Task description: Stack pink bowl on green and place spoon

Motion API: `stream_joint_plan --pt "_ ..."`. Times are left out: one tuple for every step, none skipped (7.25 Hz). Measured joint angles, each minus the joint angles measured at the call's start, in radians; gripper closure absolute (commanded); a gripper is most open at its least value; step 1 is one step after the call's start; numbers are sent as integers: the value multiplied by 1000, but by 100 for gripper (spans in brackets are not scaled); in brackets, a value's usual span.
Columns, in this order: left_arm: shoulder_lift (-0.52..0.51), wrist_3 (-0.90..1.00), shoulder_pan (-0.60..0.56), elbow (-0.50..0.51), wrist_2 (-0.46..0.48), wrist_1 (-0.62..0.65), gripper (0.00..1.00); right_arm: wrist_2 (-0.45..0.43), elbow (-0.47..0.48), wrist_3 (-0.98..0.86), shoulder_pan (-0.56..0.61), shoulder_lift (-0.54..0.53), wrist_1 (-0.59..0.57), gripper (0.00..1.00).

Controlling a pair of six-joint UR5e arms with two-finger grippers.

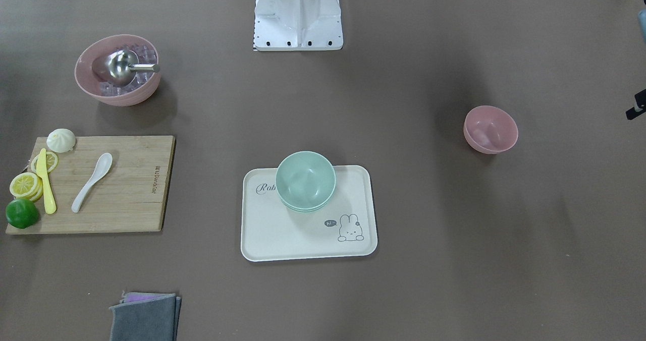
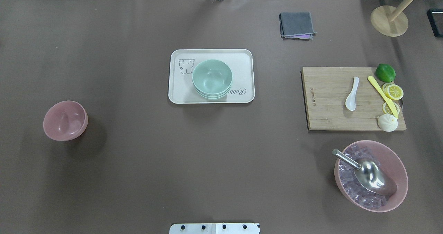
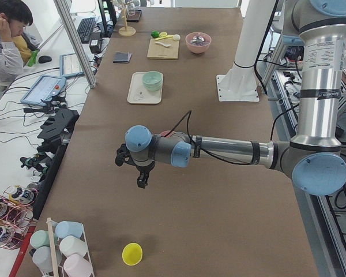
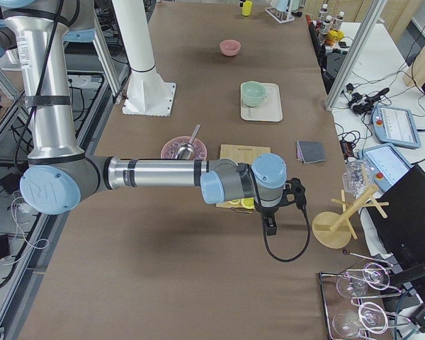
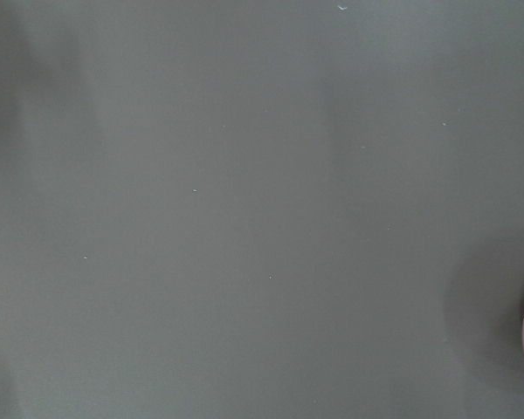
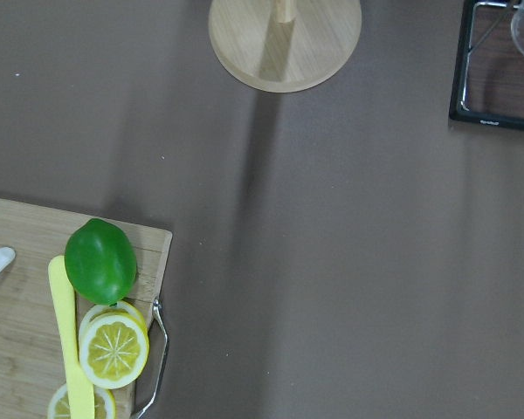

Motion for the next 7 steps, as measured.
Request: stream_joint_plan --pt "0 -3 0 0 0 0 2 -19 6 -1 -8 24 -89 0" --pt "0 -4 0 1 0 0 2 -66 10 -4 -31 40 -147 0" --pt "0 -8 0 1 0 1 2 -123 30 -8 -54 37 -182 0" --pt "0 -21 1 1 -1 0 2 -153 78 -6 -64 2 -192 0" --pt "-1 -34 1 4 -3 0 2 -160 127 -1 -64 -40 -190 0" --pt "-1 -39 1 6 -4 -1 2 -155 156 6 -58 -65 -188 0" --pt "-1 -40 1 5 -4 -2 2 -146 170 20 -56 -75 -188 0"
